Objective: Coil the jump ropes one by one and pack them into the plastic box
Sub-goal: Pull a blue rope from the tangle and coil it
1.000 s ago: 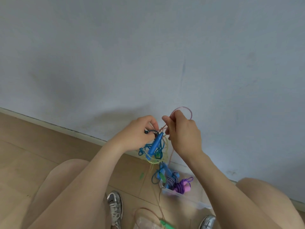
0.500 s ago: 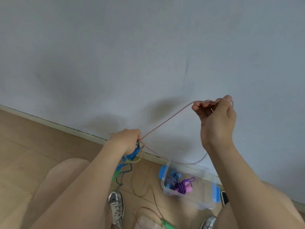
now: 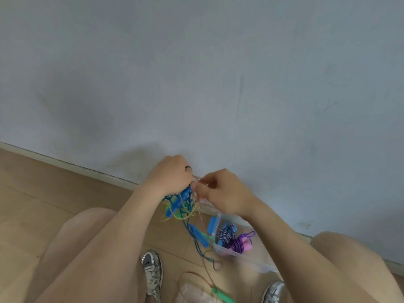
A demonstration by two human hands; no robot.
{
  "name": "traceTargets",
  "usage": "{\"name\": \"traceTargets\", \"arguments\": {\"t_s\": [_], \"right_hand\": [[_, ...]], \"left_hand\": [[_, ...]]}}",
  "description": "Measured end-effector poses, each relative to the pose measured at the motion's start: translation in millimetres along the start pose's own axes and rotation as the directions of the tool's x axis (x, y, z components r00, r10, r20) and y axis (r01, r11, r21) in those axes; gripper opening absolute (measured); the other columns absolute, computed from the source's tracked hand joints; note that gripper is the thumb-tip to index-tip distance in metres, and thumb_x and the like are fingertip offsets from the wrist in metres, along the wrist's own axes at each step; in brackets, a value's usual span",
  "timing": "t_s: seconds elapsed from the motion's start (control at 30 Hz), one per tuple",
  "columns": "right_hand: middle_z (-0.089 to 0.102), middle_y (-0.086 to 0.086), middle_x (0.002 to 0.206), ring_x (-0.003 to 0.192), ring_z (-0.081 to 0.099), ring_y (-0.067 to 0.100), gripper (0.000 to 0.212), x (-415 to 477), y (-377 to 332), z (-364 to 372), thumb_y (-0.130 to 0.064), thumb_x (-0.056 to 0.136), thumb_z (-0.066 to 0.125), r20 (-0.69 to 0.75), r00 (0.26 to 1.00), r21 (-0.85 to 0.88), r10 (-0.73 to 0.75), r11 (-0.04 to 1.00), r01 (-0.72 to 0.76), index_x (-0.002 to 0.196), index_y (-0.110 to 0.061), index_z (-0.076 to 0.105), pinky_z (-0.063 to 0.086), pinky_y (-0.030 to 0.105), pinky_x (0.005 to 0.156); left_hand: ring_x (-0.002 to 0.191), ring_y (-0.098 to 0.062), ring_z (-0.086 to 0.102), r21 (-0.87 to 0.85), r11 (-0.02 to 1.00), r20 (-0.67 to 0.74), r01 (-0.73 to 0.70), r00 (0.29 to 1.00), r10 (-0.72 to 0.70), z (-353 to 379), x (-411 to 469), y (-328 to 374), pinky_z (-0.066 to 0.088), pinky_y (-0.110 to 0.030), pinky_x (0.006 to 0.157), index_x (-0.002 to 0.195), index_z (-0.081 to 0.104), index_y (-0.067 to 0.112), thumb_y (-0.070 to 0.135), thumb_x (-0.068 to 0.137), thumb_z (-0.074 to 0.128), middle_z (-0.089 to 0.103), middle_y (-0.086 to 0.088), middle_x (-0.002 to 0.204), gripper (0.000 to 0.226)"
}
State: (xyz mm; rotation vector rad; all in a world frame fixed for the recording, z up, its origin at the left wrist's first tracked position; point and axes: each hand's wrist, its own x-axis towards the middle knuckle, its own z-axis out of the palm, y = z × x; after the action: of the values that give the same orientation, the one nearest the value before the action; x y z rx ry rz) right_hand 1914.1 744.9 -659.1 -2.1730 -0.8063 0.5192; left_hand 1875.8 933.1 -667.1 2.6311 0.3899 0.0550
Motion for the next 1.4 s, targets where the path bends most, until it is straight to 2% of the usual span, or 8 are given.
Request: {"name": "traceTargets", "arguments": {"t_s": [0.13,0.3,0.4,0.53,0.73,0.97,1.23,1.4], "right_hand": [[0.073,0.002,0.066,0.06,0.063,0.021,0.026,5,7,1,-0.035,0.094,0.069,-0.096,0.989,-0.136,-0.109,0.986,0.095,0.075,-0.018,0.076,0.055,0.034,0.066],[0.078,-0.006,0.075,0.056,0.059,0.002,0.021,4,0,-15,-0.028,0.101,0.069,-0.403,0.911,0.167,-0.085,0.972,0.164,0.086,-0.022,0.083,0.048,0.02,0.062],[0.077,0.001,0.081,0.074,0.072,0.014,0.022,1,-6,-15,-0.017,0.106,0.061,-0.604,0.796,0.327,-0.042,0.898,0.296,0.097,-0.01,0.078,0.059,0.03,0.071],[0.066,0.028,0.095,0.081,0.076,0.039,0.025,-5,-24,-12,-0.019,0.115,0.039,-0.592,0.804,0.637,0.066,0.65,0.416,0.108,0.001,0.053,0.066,0.05,0.07],[0.075,0.024,0.091,0.074,0.072,0.034,0.023,-1,-20,-13,-0.023,0.117,0.03,-0.537,0.837,0.682,0.107,0.639,0.357,0.106,-0.009,0.045,0.063,0.046,0.075],[0.068,0.014,0.066,0.054,0.064,0.03,0.024,1,-18,-16,-0.025,0.116,0.026,-0.535,0.831,0.666,0.154,0.682,0.302,0.101,-0.014,0.041,0.05,0.029,0.047],[0.048,0.037,0.07,0.05,0.049,0.033,0.025,-6,-29,-8,-0.019,0.117,0.029,-0.606,0.792,0.462,-0.08,0.774,0.433,0.104,-0.002,0.043,0.046,0.043,0.051],[0.051,0.013,0.056,0.05,0.048,0.035,0.025,-16,-42,-14,-0.021,0.117,0.028,-0.697,0.711,0.423,-0.096,0.745,0.516,0.103,-0.009,0.044,0.047,0.046,0.047]], "left_hand": [[0.056,-0.022,0.029,-0.059,0.998,0.029,0.029,0.999,-0.028,-6,-1,3,0.024,-0.037,0.054,0.059,0.039,0.005,0.008,0.086,0.047,0.033,-0.01,0.057,0.028],[0.066,-0.022,0.056,-0.046,0.998,0.193,0.036,0.981,-0.027,-7,-3,-5,0.039,-0.029,0.06,0.08,0.071,0.015,0.007,0.09,0.051,0.065,-0.008,0.072,0.023],[0.084,-0.022,0.064,-0.145,0.989,0.089,0.019,0.996,-0.006,-7,0,-5,0.046,-0.03,0.069,0.104,0.069,0.028,0.006,0.099,0.049,0.072,-0.006,0.1,0.03],[0.094,-0.027,0.063,-0.083,0.996,0.152,0.029,0.988,-0.016,-9,-2,-1,0.049,-0.035,0.075,0.135,0.057,0.026,0.005,0.104,0.043,0.064,-0.006,0.116,0.04],[0.074,-0.022,0.061,-0.386,0.911,0.37,0.145,0.929,0.009,-18,-12,16,0.053,-0.033,0.062,0.109,0.07,0.019,0.011,0.1,0.053,0.064,-0.009,0.093,0.021],[0.08,-0.029,0.068,-0.615,0.729,0.441,0.301,0.897,0.002,-28,-18,31,0.061,-0.051,0.089,0.104,0.069,0.005,0.025,0.098,0.058,0.07,-0.013,0.089,0.024],[0.062,-0.021,0.076,-0.353,0.927,0.16,0.13,0.984,-0.077,-16,-15,28,0.055,-0.026,0.051,0.088,0.065,0.005,0.029,0.099,0.066,0.071,-0.013,0.076,0.027],[0.064,-0.028,0.065,-0.017,0.981,-0.033,0.193,0.981,-0.193,-7,-9,14,0.038,-0.029,0.047,0.07,0.054,0.006,0.023,0.096,0.063,0.063,-0.012,0.067,0.032]]}}
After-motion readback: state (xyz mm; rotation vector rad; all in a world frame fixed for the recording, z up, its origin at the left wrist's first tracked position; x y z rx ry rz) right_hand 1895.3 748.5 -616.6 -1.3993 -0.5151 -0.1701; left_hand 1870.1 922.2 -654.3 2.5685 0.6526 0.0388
